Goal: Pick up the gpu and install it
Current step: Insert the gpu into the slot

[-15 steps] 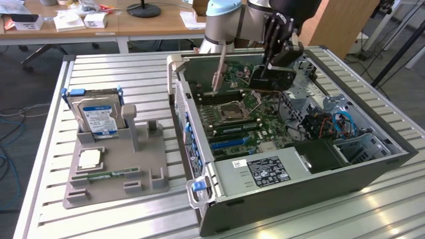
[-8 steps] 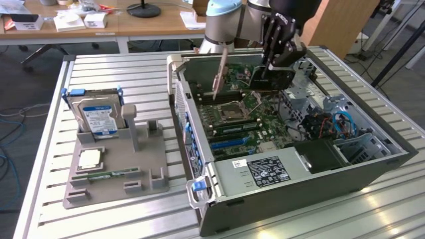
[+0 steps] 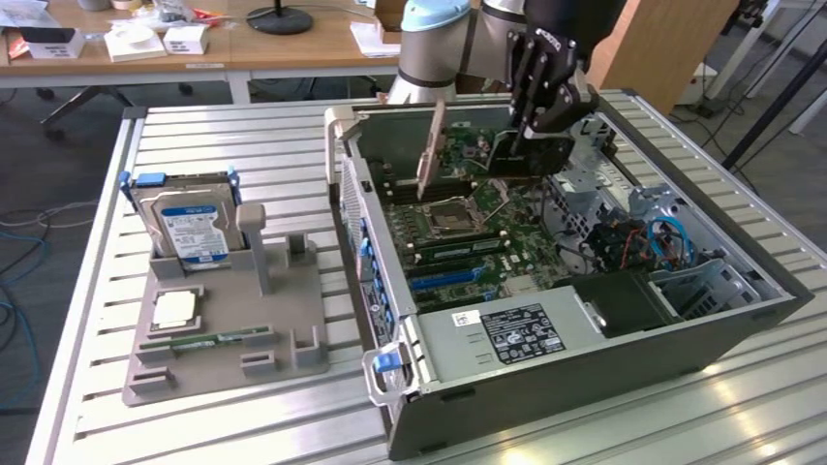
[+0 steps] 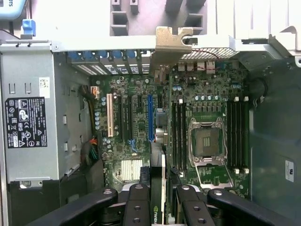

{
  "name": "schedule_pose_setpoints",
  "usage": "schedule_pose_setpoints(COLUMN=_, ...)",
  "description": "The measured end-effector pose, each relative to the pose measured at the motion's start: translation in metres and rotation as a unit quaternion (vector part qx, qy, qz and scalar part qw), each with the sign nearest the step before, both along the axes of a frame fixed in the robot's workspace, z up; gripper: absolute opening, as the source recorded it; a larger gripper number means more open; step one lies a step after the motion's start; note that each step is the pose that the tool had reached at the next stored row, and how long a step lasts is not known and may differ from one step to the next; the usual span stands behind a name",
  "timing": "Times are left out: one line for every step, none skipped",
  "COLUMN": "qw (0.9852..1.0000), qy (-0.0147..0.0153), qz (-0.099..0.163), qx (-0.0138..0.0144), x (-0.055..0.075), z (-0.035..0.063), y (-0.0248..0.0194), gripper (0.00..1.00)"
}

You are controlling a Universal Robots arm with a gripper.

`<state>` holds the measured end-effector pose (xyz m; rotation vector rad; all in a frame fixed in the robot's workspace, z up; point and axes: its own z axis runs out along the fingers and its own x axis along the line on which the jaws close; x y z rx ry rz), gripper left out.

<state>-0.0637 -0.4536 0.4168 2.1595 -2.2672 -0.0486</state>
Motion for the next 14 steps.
schedule_pose_setpoints(qw=1.0, qy=-0.0002, qz=0.003, qx=0.0, x=0.0, z=-0.0005, y=0.0, gripper=0.26)
schedule_pose_setpoints(qw=1.0, qy=-0.0006, qz=0.008, qx=-0.0001, x=0.0, z=-0.0011, y=0.0, gripper=0.26)
schedule_pose_setpoints(qw=0.9999, qy=-0.0011, qz=0.013, qx=-0.0001, x=-0.0001, z=-0.0017, y=0.0001, gripper=0.26)
schedule_pose_setpoints(qw=0.9998, qy=-0.0021, qz=0.018, qx=-0.0001, x=-0.0001, z=-0.0024, y=0.0003, gripper=0.26)
schedule_pose_setpoints(qw=0.9998, qy=-0.003, qz=0.022, qx=-0.0001, x=-0.0001, z=-0.003, y=0.0004, gripper=0.26)
schedule_pose_setpoints(qw=0.9997, qy=-0.0039, qz=0.026, qx=0.0, x=0.0, z=-0.0037, y=0.0005, gripper=0.26)
schedule_pose_setpoints(qw=0.9996, qy=-0.0048, qz=0.029, qx=-0.0001, x=0.0, z=-0.0044, y=0.0006, gripper=0.26)
schedule_pose_setpoints(qw=0.9995, qy=-0.0054, qz=0.032, qx=-0.0001, x=0.0, z=-0.0051, y=0.0007, gripper=0.26)
schedule_pose_setpoints(qw=0.9994, qy=-0.0061, qz=0.034, qx=-0.0001, x=-0.0001, z=-0.0059, y=0.0007, gripper=0.26)
schedule_pose_setpoints(qw=0.9993, qy=-0.007, qz=0.036, qx=-0.0001, x=-0.0002, z=-0.0069, y=0.0007, gripper=0.26)
schedule_pose_setpoints(qw=0.9993, qy=-0.0077, qz=0.038, qx=-0.0001, x=-0.0003, z=-0.0078, y=0.0008, gripper=0.26)
schedule_pose_setpoints(qw=0.9992, qy=-0.0084, qz=0.039, qx=-0.0001, x=-0.0004, z=-0.0087, y=0.0008, gripper=0.26)
schedule_pose_setpoints(qw=0.9991, qy=-0.0088, qz=0.041, qx=-0.0001, x=-0.0005, z=-0.0096, y=0.0008, gripper=0.26)
schedule_pose_setpoints(qw=0.9991, qy=-0.0089, qz=0.042, qx=-0.0001, x=-0.0006, z=-0.0103, y=0.0009, gripper=0.26)
